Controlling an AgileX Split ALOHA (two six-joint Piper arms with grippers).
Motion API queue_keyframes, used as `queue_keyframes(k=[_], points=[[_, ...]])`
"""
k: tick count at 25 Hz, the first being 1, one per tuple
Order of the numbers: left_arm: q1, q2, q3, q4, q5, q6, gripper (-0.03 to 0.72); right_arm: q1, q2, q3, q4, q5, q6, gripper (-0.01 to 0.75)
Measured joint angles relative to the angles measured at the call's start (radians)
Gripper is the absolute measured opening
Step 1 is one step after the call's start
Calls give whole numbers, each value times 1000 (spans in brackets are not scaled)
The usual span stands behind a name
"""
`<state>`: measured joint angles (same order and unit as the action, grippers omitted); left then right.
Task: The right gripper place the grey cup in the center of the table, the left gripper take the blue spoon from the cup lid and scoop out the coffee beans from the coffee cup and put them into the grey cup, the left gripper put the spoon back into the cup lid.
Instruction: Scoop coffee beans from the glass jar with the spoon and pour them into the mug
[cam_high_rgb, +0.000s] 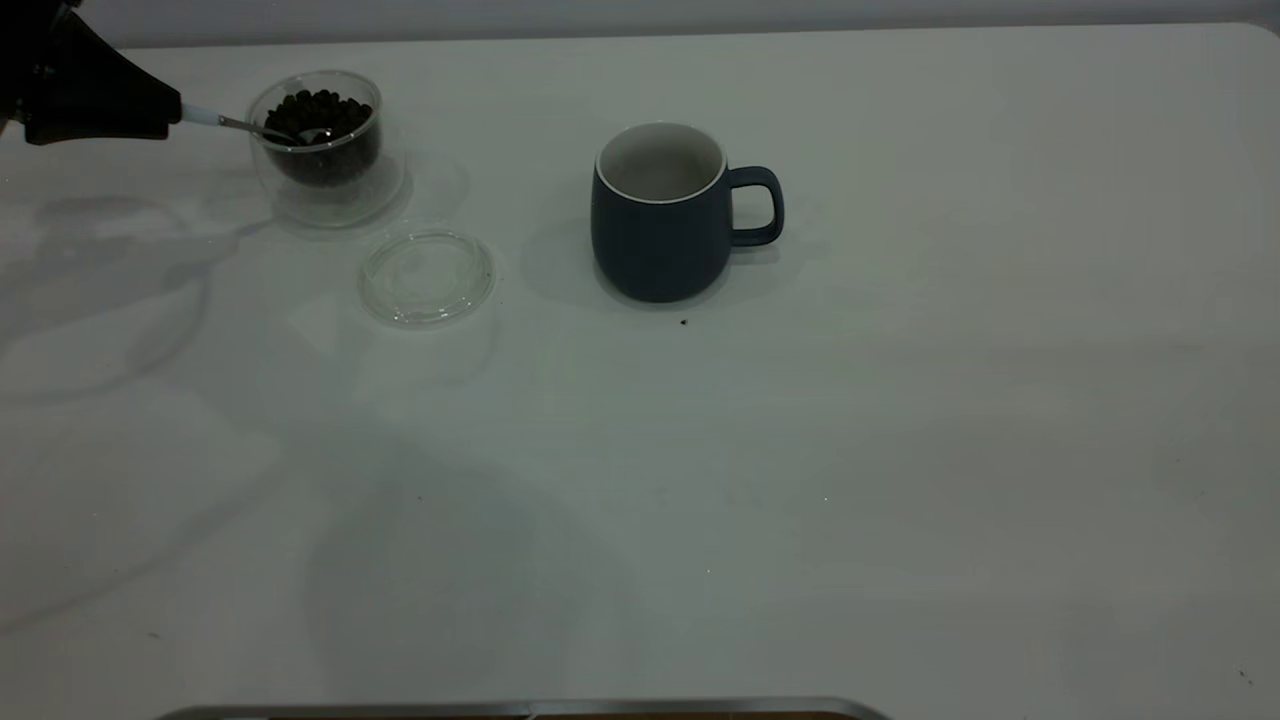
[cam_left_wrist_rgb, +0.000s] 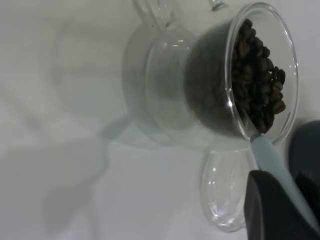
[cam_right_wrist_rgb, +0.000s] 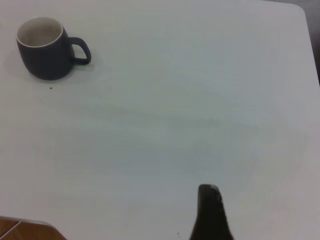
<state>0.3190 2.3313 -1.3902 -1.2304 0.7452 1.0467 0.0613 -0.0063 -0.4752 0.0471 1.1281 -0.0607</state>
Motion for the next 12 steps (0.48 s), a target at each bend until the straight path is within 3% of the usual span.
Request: queue_keyframes(k=[12], points=[[0,0,0,-113,65,-85,132,0,0,0,0,0,0,575]])
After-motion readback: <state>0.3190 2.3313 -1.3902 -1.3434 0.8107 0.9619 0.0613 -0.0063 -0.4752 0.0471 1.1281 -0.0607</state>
